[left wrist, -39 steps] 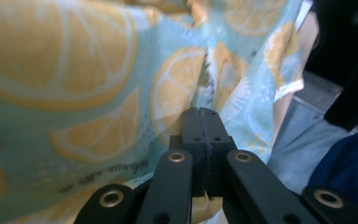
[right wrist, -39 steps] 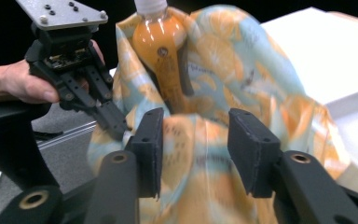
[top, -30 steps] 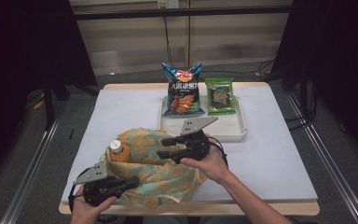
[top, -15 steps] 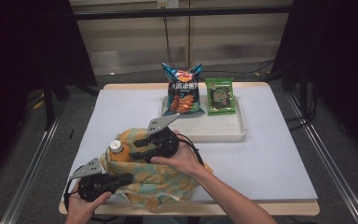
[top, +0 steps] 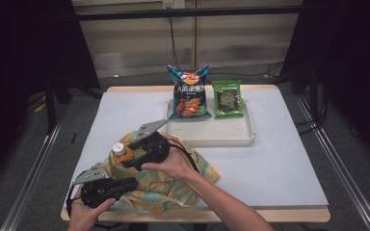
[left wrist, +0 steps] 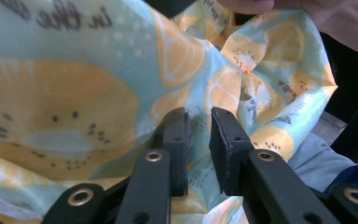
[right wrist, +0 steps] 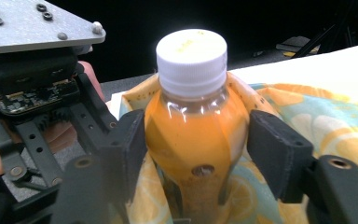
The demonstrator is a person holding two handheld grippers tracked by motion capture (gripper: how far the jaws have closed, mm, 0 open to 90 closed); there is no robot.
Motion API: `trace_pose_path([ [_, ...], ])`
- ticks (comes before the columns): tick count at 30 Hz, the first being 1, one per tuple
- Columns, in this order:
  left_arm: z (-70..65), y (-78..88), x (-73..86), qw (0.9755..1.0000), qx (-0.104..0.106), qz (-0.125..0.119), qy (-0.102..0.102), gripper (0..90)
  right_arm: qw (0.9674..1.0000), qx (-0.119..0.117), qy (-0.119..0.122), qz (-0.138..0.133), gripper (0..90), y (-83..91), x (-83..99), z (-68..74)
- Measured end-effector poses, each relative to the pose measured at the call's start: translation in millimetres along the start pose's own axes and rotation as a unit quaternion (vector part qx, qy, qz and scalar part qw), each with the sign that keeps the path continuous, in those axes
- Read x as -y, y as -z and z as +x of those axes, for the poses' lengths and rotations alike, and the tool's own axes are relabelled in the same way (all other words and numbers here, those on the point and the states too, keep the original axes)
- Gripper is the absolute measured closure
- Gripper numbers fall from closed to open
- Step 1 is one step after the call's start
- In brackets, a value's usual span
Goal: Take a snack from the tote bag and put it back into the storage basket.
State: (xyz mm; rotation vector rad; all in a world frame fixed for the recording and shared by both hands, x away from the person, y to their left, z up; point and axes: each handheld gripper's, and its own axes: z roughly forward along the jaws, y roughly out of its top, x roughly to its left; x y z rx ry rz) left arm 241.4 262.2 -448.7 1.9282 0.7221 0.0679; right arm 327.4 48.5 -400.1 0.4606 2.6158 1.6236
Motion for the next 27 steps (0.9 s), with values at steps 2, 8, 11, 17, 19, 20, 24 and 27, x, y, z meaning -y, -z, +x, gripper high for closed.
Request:
trace_pose_path([
  [2, -0.2, 0.1, 0.0, 1.0, 0.0, 0.0, 0.0, 75.5, 1.0, 0.006, 0.004, 0.003, 31.7, -3.8, -0.5, 1.1],
  [8, 0.1, 1.1, 0.0, 1.0, -0.003, 0.001, -0.002, 72.6, 0.9999, 0.011, 0.009, 0.009, 28.8, -16.6, 1.8, 2.9],
  [11, 0.2, 1.4, 0.2, 1.0, -0.002, 0.0, -0.002, 71.4, 0.9998, 0.01, 0.008, 0.012, 28.8, -22.4, 2.5, 3.0],
  [17, 0.2, 1.8, 0.8, 1.0, -0.006, -0.001, 0.003, 63.1, 0.9997, 0.01, 0.013, 0.019, 29.2, -33.0, 4.9, 2.1],
  [19, -0.1, 1.5, 0.7, 1.0, -0.006, 0.0, 0.002, 61.4, 0.9996, 0.012, 0.015, 0.02, 29.2, -34.7, 4.9, 2.5],
  [20, -0.1, 1.6, 0.6, 1.0, -0.007, 0.0, 0.0, 61.1, 0.9996, 0.012, 0.015, 0.02, 29.5, -35.6, 4.9, 2.8],
  [24, -0.9, 2.6, 0.1, 1.0, -0.008, -0.003, -0.003, 58.8, 0.9996, 0.017, 0.016, 0.018, 30.0, -35.3, 5.0, 3.7],
  [27, -2.7, 2.9, -0.3, 0.9999, -0.01, -0.006, -0.003, 55.8, 0.9996, 0.014, 0.02, 0.017, 30.2, -33.6, 5.8, 3.7],
])
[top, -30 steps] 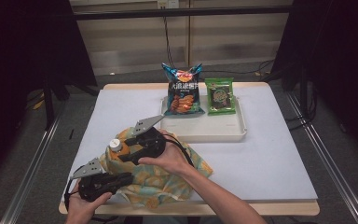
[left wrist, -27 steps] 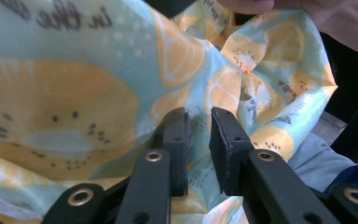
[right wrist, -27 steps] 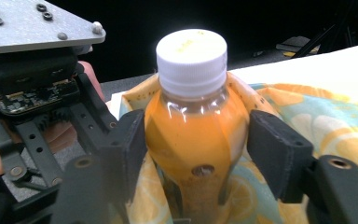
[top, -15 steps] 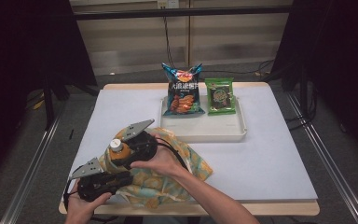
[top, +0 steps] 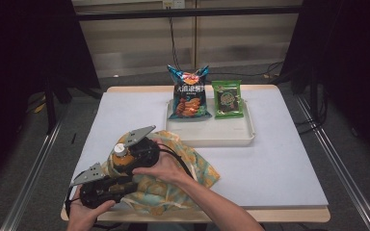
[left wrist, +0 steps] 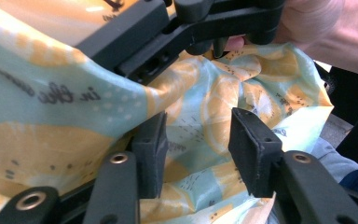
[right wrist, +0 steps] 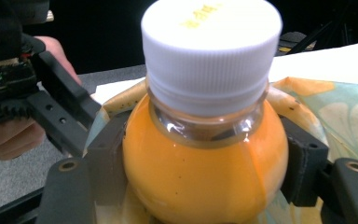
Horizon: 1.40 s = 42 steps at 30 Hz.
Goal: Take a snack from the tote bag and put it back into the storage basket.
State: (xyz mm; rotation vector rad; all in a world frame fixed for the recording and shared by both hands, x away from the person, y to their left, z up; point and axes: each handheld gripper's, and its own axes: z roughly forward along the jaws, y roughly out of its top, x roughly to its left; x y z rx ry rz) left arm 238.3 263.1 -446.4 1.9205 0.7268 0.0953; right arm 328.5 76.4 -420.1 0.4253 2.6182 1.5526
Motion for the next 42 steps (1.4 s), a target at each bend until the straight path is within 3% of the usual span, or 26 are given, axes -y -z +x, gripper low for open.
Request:
trace_pose_path([
  [14, -7.0, 3.5, -2.6, 0.9998, -0.002, -0.011, -0.018, 47.4, 0.9999, -0.01, 0.001, -0.014, 30.3, 27.0, 1.7, -0.7],
  [22, -8.3, 9.9, -4.7, 0.9993, -0.008, -0.035, -0.012, 39.9, 0.9997, -0.01, -0.005, -0.024, 30.3, 46.0, -0.8, -8.3],
  [30, -6.4, 10.5, -3.9, 0.9992, -0.011, -0.036, -0.012, 38.4, 0.9994, -0.001, 0.0, -0.034, 30.3, 60.6, -9.7, -12.2],
  [33, -6.3, 11.3, -3.9, 0.999, -0.023, -0.037, -0.007, 37.3, 0.9995, -0.001, 0.004, -0.033, 30.3, 66.3, -13.2, -14.3],
  [35, -4.8, 12.5, -4.7, 0.9991, -0.014, -0.039, -0.01, 35.3, 0.9995, -0.004, 0.007, -0.031, 30.3, 70.8, -15.7, -16.3],
  [42, -1.9, 20.0, -5.9, 0.9975, -0.023, -0.067, -0.001, 28.0, 0.9993, -0.007, 0.012, -0.036, 30.3, 90.6, -22.6, -20.7],
])
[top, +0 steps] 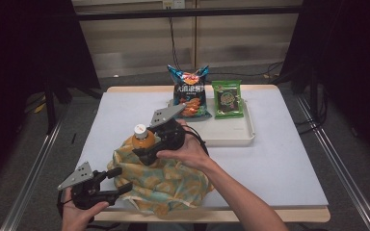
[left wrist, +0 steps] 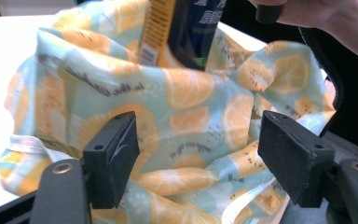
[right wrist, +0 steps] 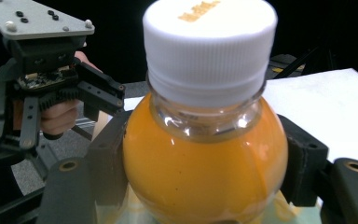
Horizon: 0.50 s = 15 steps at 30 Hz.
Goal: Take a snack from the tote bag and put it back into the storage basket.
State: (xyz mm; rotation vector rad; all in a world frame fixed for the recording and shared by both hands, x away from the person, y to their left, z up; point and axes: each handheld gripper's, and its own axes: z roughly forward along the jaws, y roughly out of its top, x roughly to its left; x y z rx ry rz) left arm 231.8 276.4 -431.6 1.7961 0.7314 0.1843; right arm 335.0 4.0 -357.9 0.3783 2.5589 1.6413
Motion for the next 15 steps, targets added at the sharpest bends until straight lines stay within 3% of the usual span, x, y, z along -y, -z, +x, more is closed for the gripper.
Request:
trace_pose_path([
  [2, 0.6, 3.0, -0.7, 0.9998, -0.022, -0.002, 0.001, 23.7, 1.0, 0.003, -0.002, -0.004, 30.3, 5.5, -0.8, -1.9],
  [5, 4.9, 5.4, -0.3, 0.9999, -0.013, -0.009, 0.002, 20.2, 0.9999, 0.007, -0.004, -0.009, 30.4, 9.9, -1.1, -3.6],
  [7, 7.2, 7.4, 0.0, 0.9992, -0.035, -0.011, 0.013, 13.3, 0.9999, 0.009, -0.006, -0.013, 30.3, 15.0, -1.4, -5.2],
  [15, 18.9, 12.0, 3.4, 0.9982, -0.051, -0.023, 0.024, 4.1, 0.9996, 0.012, -0.014, -0.023, 30.3, 25.3, -3.5, -10.7],
])
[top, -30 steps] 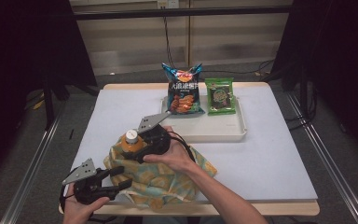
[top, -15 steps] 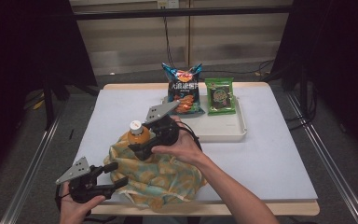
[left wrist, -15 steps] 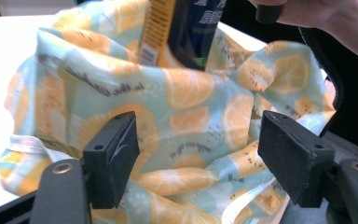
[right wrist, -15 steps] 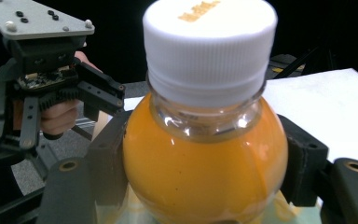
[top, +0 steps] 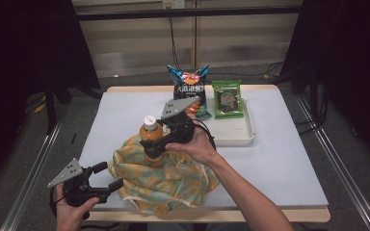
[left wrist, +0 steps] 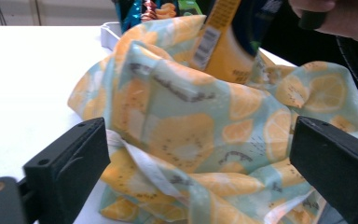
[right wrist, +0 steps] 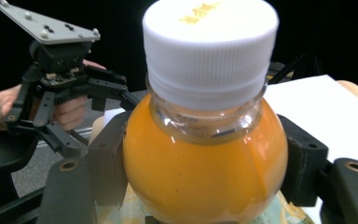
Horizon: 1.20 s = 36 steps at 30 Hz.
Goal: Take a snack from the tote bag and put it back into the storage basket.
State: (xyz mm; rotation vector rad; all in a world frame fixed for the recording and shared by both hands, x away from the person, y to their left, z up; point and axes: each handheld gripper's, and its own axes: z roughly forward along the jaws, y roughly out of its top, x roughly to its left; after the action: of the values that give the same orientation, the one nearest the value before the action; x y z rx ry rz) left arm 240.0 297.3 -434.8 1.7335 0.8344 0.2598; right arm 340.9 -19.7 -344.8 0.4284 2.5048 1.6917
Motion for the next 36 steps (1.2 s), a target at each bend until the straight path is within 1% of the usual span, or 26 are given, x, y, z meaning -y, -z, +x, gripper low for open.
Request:
trace_pose_path([
  [2, 2.2, 0.9, 1.1, 1.0, 0.001, -0.003, -0.004, 2.5, 1.0, 0.001, 0.001, -0.006, 30.3, 3.9, -2.5, -0.9],
  [3, 2.7, 1.0, 1.5, 1.0, 0.0, -0.005, -0.002, 1.4, 1.0, 0.003, 0.001, -0.007, 30.3, 6.0, -4.1, -1.3],
  [4, 3.9, 1.2, 2.1, 1.0, -0.001, -0.003, -0.006, 1.4, 1.0, 0.003, 0.001, -0.008, 30.4, 8.2, -5.8, -1.7],
  [9, 5.6, -0.2, 3.8, 1.0, -0.004, -0.001, -0.004, 1.4, 0.9998, 0.01, 0.004, -0.016, 30.4, 20.4, -15.0, -5.2],
  [10, 6.0, 0.0, 3.9, 1.0, -0.002, -0.002, -0.006, 1.4, 0.9997, 0.013, 0.005, -0.019, 30.4, 22.7, -16.6, -6.1],
  [11, 6.6, 0.3, 4.1, 1.0, 0.004, -0.003, -0.009, 1.4, 0.9996, 0.015, 0.005, -0.021, 30.4, 24.9, -18.0, -6.9],
  [12, 7.1, 0.9, 4.1, 0.9999, 0.003, -0.001, -0.012, 1.4, 0.9996, 0.017, 0.005, -0.022, 30.4, 27.0, -19.3, -7.8],
  [14, 6.8, 0.9, 4.4, 0.9999, 0.002, -0.003, -0.011, 1.4, 0.9995, 0.019, 0.005, -0.023, 30.4, 28.6, -20.1, -8.8],
  [15, 7.1, 1.1, 4.4, 0.9999, -0.002, 0.001, -0.016, 1.4, 0.9995, 0.022, 0.006, -0.022, 30.4, 30.4, -20.6, -10.1],
  [16, 6.6, 0.8, 4.8, 0.9999, -0.004, 0.003, -0.016, 1.4, 0.9995, 0.025, 0.004, -0.022, 30.4, 33.2, -20.1, -12.1],
  [17, 6.6, 0.4, 5.1, 0.9998, 0.002, 0.003, -0.021, 1.4, 0.9994, 0.025, 0.005, -0.022, 30.3, 34.1, -19.8, -13.2],
  [18, 5.8, -0.3, 5.4, 0.9998, 0.005, -0.001, -0.018, 1.5, 0.9994, 0.026, 0.004, -0.022, 30.4, 35.6, -19.4, -14.2],
  [20, 6.1, -0.3, 5.2, 0.9996, 0.003, 0.002, -0.027, 1.5, 0.9993, 0.03, 0.002, -0.023, 30.4, 38.9, -19.2, -16.7],
  [28, 6.9, 0.2, 5.4, 0.9996, 0.0, 0.003, -0.027, 1.5, 0.9984, 0.045, -0.002, -0.034, 30.3, 55.3, -22.1, -25.8],
  [29, 6.5, -0.2, 5.5, 0.9997, 0.0, 0.0, -0.023, 1.5, 0.9983, 0.046, -0.003, -0.035, 30.3, 57.0, -21.9, -27.5],
  [33, 7.4, 0.6, 5.3, 0.9996, -0.002, 0.002, -0.028, 1.7, 0.9978, 0.054, -0.006, -0.039, 30.4, 62.8, -21.8, -33.9],
  [36, 7.6, 0.6, 5.4, 0.9996, -0.004, 0.002, -0.029, 1.7, 0.9975, 0.062, -0.004, -0.034, 30.3, 65.9, -23.3, -38.6],
])
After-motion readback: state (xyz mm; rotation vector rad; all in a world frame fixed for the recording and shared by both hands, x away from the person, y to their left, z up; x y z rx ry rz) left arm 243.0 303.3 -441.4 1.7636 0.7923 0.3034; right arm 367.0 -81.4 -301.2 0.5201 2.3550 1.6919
